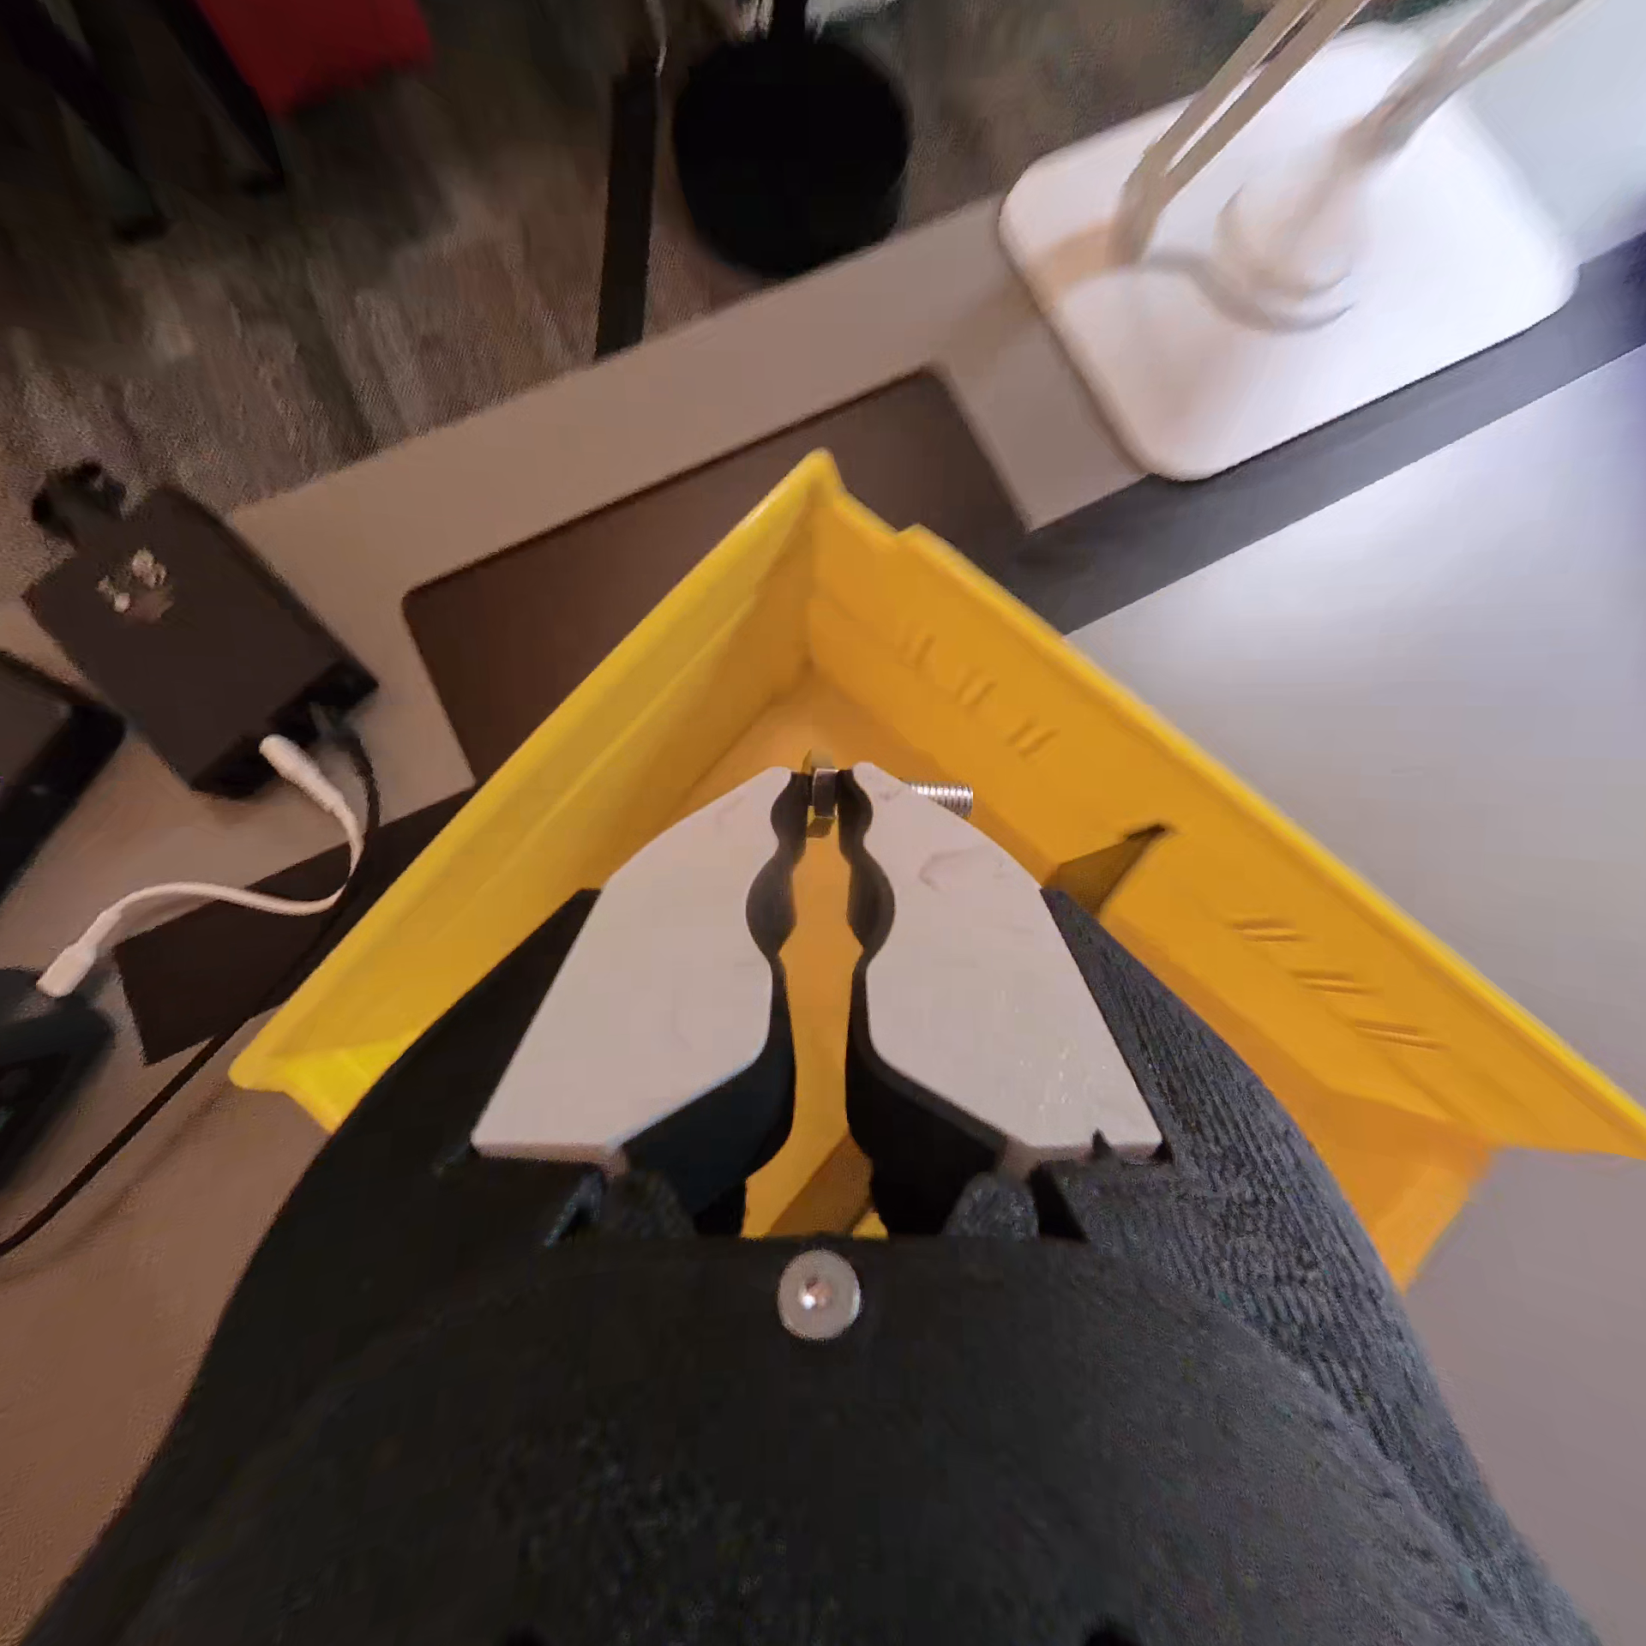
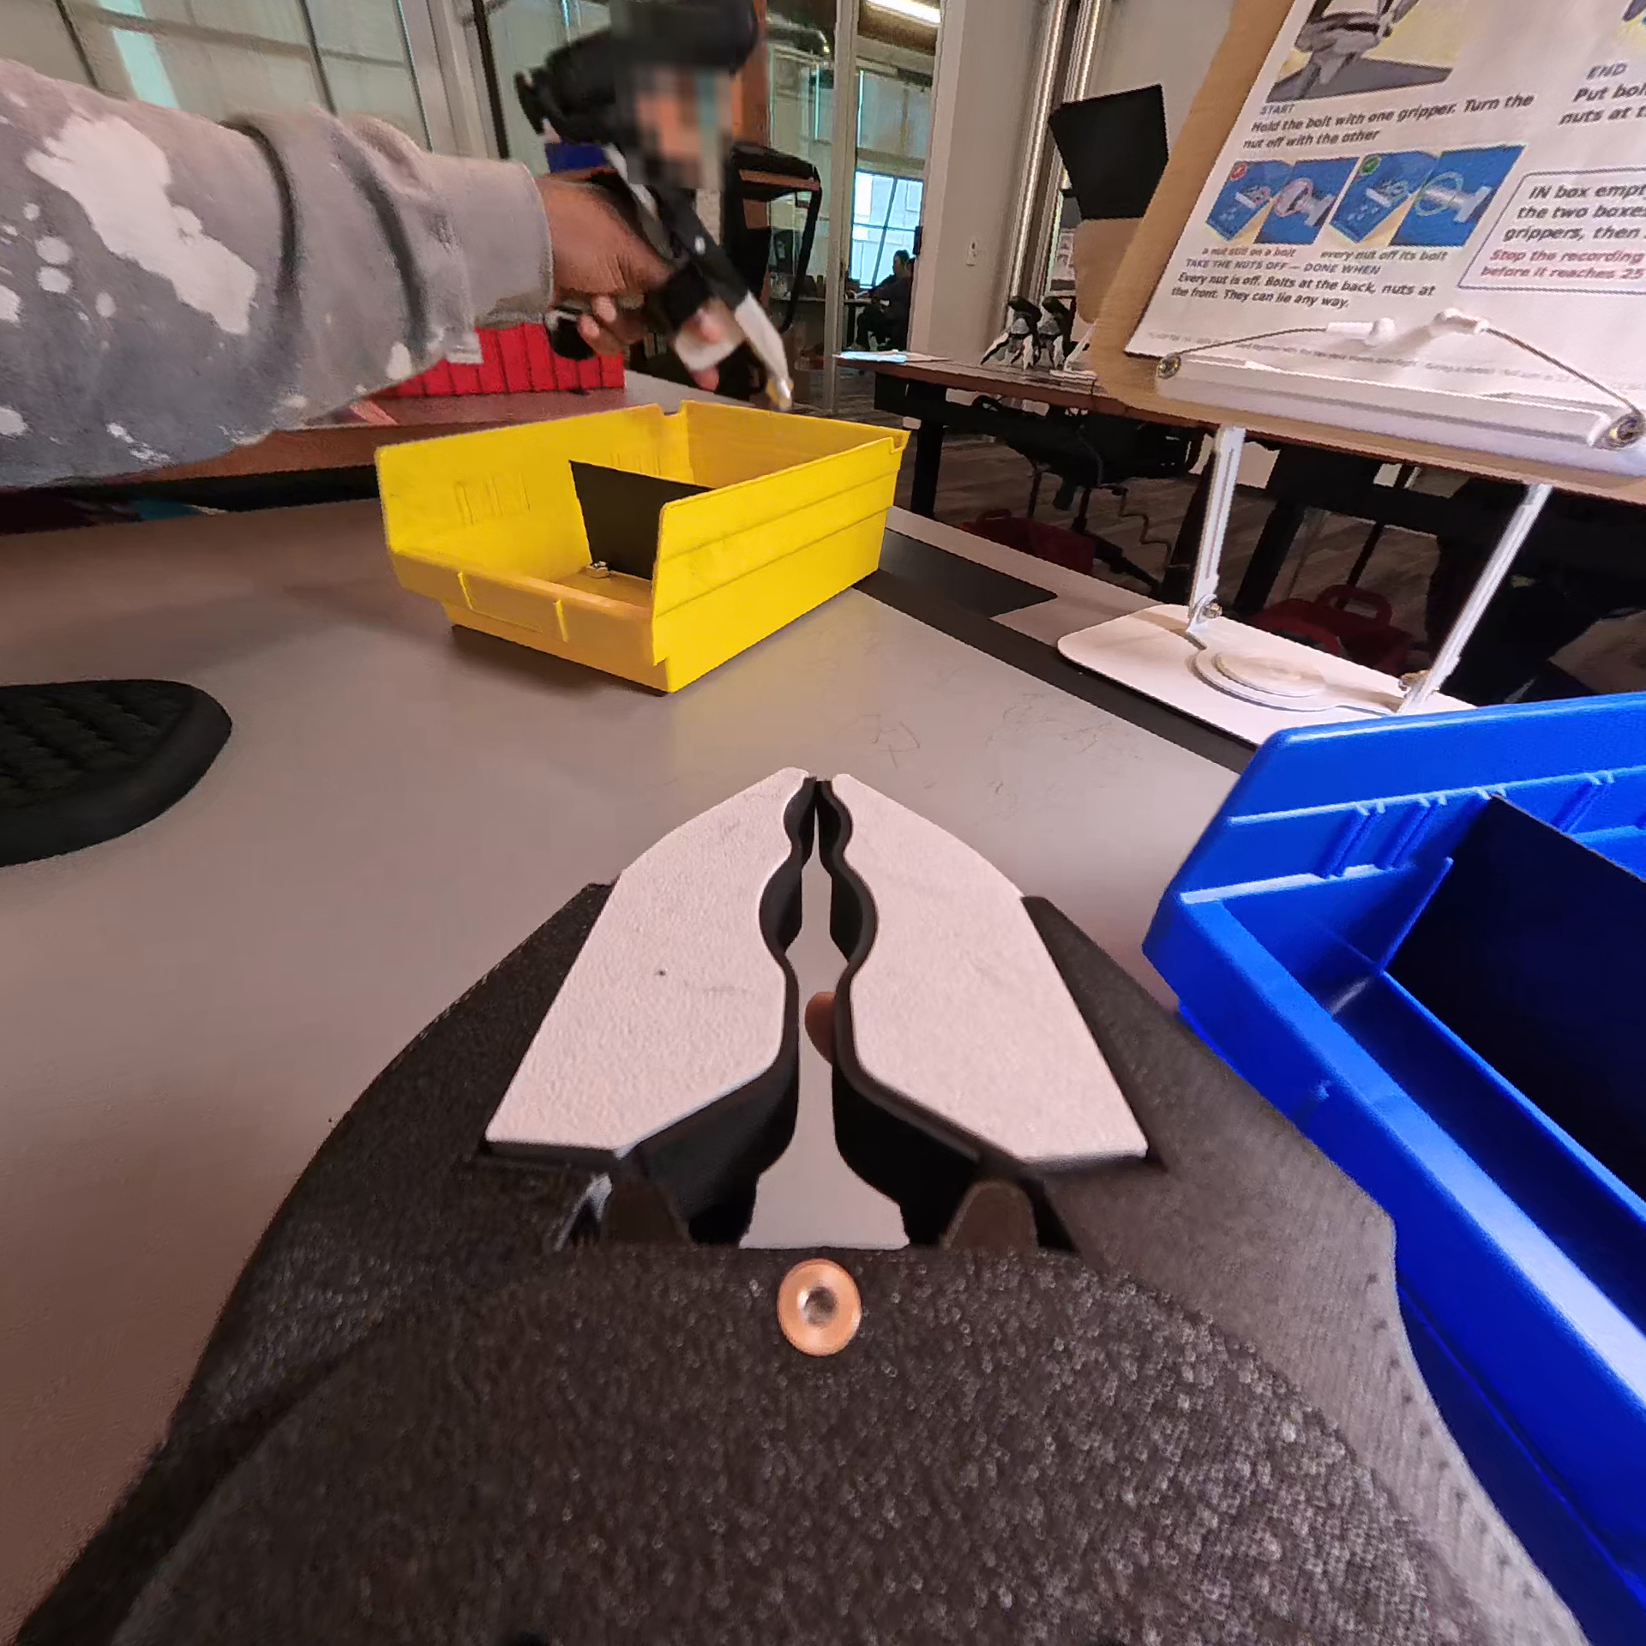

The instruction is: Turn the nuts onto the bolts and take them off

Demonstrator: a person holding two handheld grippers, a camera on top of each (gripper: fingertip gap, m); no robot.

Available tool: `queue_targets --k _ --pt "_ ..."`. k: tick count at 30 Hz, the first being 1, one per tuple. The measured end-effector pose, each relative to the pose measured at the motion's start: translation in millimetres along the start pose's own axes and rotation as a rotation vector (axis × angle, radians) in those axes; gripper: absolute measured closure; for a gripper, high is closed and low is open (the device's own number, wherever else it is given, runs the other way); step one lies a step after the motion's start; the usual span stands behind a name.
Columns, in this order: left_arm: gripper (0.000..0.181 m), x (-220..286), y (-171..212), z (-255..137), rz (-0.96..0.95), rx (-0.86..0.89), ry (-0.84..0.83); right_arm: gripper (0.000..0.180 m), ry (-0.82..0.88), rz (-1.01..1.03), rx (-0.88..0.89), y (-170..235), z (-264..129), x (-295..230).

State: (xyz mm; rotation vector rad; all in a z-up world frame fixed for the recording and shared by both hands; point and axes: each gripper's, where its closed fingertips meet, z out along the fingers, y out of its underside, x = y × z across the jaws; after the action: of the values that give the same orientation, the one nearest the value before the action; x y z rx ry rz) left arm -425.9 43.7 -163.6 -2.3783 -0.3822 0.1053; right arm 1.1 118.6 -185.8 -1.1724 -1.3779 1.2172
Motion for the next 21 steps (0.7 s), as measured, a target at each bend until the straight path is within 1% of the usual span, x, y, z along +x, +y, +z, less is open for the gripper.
queue_targets --k 2,5,9,11,14,17,19,21 --pt "0.174 27 -14 -27 -0.010 0.125 0.090 0.180 -0.004 -0.020 0.010 -2 0 -4" --pt "0.174 81 -16 -60 -0.006 0.272 0.250 0.179 -0.013 -0.066 0.025 -7 1 -14" --pt "0.174 174 8 -86 -0.052 0.426 0.549 0.174 -0.025 -0.146 0.059 -23 6 -29" --pt "0.174 223 26 -90 -0.102 0.467 0.725 0.165 -0.031 -0.213 0.061 -33 13 -38" --pt "0.174 290 50 -92 -0.194 0.486 0.989 0.153 -0.034 -0.338 0.092 -50 23 -49" --pt "0.174 337 73 -88 -0.268 0.443 1.201 0.137 -0.070 -0.468 0.070 -50 34 -63" --pt "0.174 355 86 -83 -0.301 0.367 1.284 0.134 -0.087 -0.527 0.073 -45 39 -74" --pt "0.174 364 96 -76 -0.310 0.338 1.301 0.138 -0.079 -0.583 0.084 -41 41 -82"
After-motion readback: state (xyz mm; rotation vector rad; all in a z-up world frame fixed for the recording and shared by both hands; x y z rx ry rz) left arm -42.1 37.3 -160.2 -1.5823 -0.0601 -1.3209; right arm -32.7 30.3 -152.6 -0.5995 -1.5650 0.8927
